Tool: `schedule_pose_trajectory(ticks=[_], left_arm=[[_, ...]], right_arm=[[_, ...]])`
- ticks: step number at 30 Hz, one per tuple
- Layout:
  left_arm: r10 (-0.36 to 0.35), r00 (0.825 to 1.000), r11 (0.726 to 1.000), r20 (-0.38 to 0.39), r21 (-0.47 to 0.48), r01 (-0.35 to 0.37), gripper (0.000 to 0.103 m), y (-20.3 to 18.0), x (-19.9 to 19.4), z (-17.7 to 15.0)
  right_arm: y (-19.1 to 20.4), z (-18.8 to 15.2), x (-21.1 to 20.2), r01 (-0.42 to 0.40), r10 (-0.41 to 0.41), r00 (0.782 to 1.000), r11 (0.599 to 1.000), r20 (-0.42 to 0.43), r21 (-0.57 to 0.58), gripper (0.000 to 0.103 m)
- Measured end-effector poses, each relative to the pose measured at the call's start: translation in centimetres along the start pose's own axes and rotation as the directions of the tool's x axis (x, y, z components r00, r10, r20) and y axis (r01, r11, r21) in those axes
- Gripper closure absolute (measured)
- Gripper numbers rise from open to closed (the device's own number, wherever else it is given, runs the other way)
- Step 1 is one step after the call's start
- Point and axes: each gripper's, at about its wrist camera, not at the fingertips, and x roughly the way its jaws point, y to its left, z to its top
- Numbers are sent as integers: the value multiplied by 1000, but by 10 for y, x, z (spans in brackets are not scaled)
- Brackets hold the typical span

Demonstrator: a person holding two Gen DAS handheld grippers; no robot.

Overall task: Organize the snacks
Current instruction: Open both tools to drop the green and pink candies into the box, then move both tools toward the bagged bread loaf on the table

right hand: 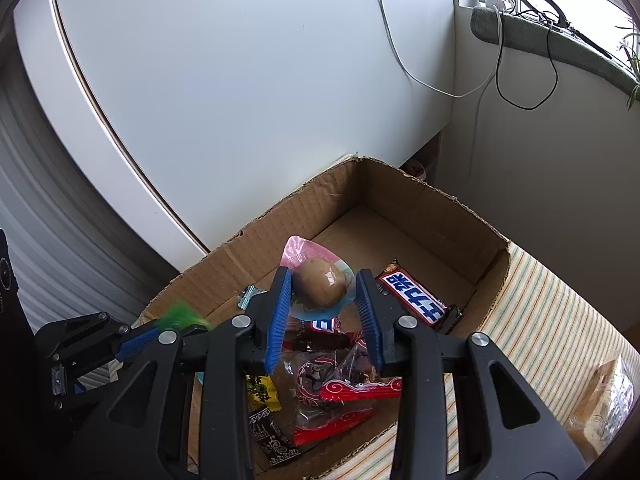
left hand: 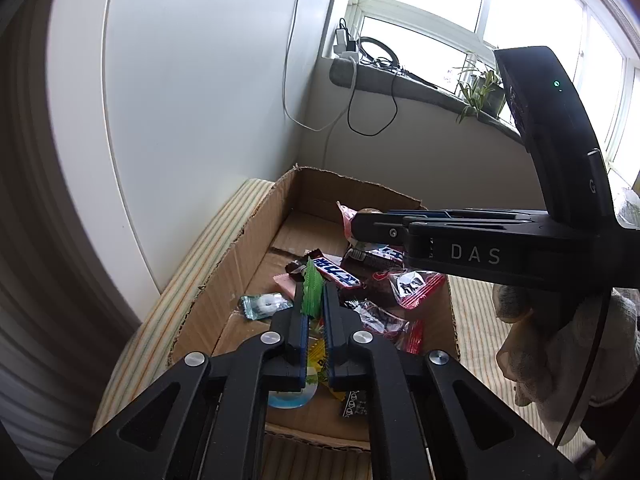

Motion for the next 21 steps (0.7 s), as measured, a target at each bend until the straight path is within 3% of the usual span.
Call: schedule_pose_trajectory(ticks=[2, 3, 4, 5, 6, 21], left_arm=[[0, 1000, 1000, 1, -1, 0, 85, -1, -1, 0], [-1, 1000, 1000, 0, 0, 1, 74, -1, -1, 0], [1, 1000, 1000, -1, 1, -1, 66, -2, -1, 0], [8, 1000, 1000, 4, 2, -8, 51, -2, -2, 0], [15, 1000, 1000, 10, 3, -15, 47, -3, -4, 0], [-12, 1000, 1000, 23, 25, 11, 47, -26, -14, 3]], right_arm=[[0, 0, -1, 10, -10, 1000, 1000, 6, 1, 50], [-1, 1, -2, 21, -21, 1000, 1000, 15, 3, 33], [-1, 1, -5, 32, -32, 999, 999, 28, 6, 22], [-2, 1, -8, 44, -45, 998, 999, 41, 10, 20], [-4, 1, -11, 58, -59, 997, 998, 52, 15, 18], [-34, -11, -45, 78, -85, 993, 993, 80, 86, 17]])
